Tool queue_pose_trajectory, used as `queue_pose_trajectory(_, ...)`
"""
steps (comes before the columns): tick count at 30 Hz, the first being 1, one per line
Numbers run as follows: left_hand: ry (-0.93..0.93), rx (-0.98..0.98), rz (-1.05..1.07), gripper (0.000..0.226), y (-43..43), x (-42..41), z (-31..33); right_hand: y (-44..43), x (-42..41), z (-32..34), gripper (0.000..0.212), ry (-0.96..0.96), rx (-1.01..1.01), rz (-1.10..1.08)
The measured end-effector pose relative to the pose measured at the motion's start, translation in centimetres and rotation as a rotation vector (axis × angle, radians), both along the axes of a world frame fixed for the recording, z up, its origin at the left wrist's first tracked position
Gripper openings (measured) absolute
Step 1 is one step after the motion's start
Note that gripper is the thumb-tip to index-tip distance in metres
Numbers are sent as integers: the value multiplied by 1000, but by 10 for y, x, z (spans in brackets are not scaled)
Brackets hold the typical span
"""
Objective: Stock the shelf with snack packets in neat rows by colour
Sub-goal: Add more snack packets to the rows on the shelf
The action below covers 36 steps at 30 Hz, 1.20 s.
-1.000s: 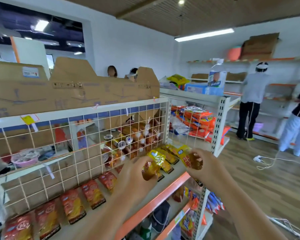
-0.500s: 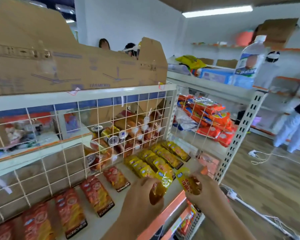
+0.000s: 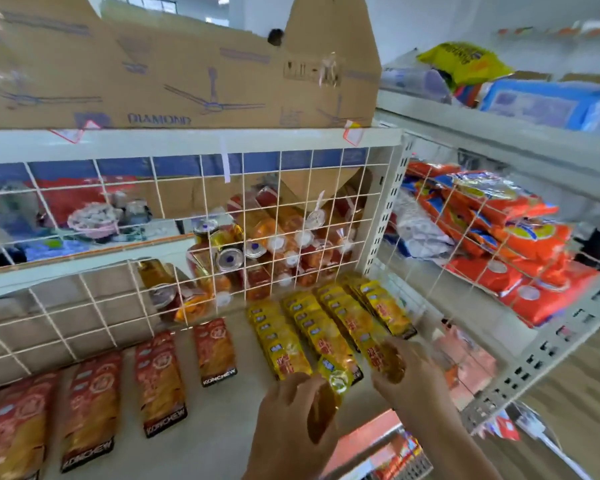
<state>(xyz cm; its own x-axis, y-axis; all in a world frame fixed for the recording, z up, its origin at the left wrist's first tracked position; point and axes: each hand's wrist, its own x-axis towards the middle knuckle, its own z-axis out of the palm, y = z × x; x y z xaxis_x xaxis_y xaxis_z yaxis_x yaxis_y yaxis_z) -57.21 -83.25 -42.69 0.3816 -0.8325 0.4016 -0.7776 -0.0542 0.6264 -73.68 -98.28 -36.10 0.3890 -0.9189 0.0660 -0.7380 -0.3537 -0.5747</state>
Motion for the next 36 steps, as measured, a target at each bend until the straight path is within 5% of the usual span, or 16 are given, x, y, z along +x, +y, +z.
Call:
queue_pose_trajectory(11,-163,33,151,53,-34,-21,-15,-88,26,-47,55,14,-102,91)
queue_pose_trajectory(36,-284,131,210,58,-34,-25,-14,-108,37,-68,57,120,-151,164)
